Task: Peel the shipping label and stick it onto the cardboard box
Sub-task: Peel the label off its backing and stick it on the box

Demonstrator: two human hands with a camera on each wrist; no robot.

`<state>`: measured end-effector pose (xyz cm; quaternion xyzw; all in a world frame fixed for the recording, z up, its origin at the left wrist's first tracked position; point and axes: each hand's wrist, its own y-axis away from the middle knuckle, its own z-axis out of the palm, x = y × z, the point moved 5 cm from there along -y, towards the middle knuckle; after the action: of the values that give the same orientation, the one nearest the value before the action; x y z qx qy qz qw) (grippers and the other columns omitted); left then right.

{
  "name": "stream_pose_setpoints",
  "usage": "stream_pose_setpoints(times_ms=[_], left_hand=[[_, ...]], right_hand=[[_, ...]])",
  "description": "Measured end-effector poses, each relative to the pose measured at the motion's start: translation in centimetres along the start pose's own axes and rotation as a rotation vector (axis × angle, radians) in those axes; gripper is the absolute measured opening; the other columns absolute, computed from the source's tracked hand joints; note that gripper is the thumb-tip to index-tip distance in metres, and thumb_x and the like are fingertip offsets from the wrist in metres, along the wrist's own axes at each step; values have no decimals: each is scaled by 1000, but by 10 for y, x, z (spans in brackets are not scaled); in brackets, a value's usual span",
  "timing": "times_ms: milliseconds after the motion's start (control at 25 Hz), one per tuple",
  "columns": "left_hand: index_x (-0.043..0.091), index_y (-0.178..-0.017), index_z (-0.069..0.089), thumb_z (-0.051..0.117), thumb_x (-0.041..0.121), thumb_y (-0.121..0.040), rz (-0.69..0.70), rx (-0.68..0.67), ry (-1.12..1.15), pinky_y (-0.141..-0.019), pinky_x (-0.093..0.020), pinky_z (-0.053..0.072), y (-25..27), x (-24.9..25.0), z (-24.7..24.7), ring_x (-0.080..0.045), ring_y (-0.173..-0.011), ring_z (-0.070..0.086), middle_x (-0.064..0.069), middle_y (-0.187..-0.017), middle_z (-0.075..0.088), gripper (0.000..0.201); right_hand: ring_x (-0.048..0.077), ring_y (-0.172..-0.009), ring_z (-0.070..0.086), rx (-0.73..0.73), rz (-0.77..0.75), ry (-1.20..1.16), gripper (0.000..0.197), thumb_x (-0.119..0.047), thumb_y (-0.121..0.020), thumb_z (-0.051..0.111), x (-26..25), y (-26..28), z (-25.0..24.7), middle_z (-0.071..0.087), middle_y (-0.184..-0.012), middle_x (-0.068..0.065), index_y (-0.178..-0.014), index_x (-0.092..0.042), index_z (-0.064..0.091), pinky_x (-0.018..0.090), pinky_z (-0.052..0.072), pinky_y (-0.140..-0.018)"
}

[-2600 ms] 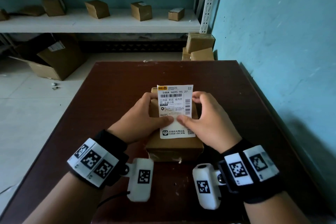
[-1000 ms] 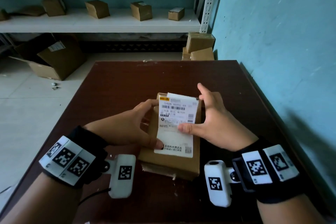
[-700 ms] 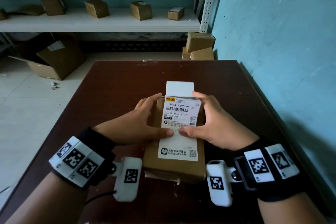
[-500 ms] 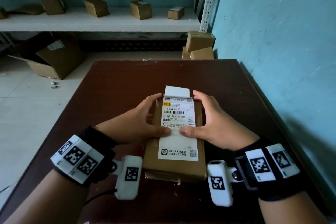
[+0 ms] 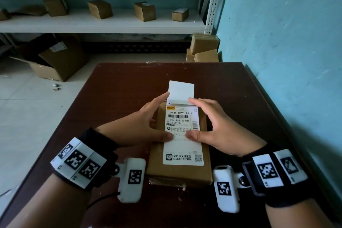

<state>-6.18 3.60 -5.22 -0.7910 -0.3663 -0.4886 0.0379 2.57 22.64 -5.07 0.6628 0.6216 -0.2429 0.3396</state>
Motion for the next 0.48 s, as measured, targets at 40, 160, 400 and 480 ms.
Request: stream_pose_setpoints(times_ms=[40, 160, 400, 480], left_hand=[[63, -145, -1, 82, 37, -77, -1, 1, -11, -98, -28, 52, 0, 0, 0, -7, -117, 59, 14, -141, 49, 110], [58, -148, 7, 80, 35, -80, 5, -9, -52, -98, -22, 48, 1, 3, 2, -5, -119, 54, 14, -148, 37, 102], [51, -149, 24, 75, 43, -81, -14, -22, -152, -102, -19, 39, 2, 6, 3, -1, -118, 44, 25, -147, 15, 85], [50, -150, 22, 76, 53, -71, -13, -28, -166, -109, -26, 40, 3, 6, 4, -9, -128, 42, 23, -153, 12, 95]], right_hand=[[-4, -132, 28, 1, -2, 10, 88, -50, -80, 74, 1, 0, 0, 16, -153, -24, -152, -42, 24, 19, 28, -105], [-4, -133, 25, 1, 4, 63, 84, -54, -81, 71, 1, 0, -1, 12, -155, -24, -151, -40, 27, 20, 26, -105], [1, -141, 22, -38, 21, 95, 88, -61, -79, 66, -1, 1, 1, 6, -157, -27, -154, -39, 25, 25, 27, -112], [-3, -138, 20, -56, 27, 97, 98, -68, -70, 65, -3, 2, 1, 4, -157, -28, -155, -40, 23, 27, 28, -113]])
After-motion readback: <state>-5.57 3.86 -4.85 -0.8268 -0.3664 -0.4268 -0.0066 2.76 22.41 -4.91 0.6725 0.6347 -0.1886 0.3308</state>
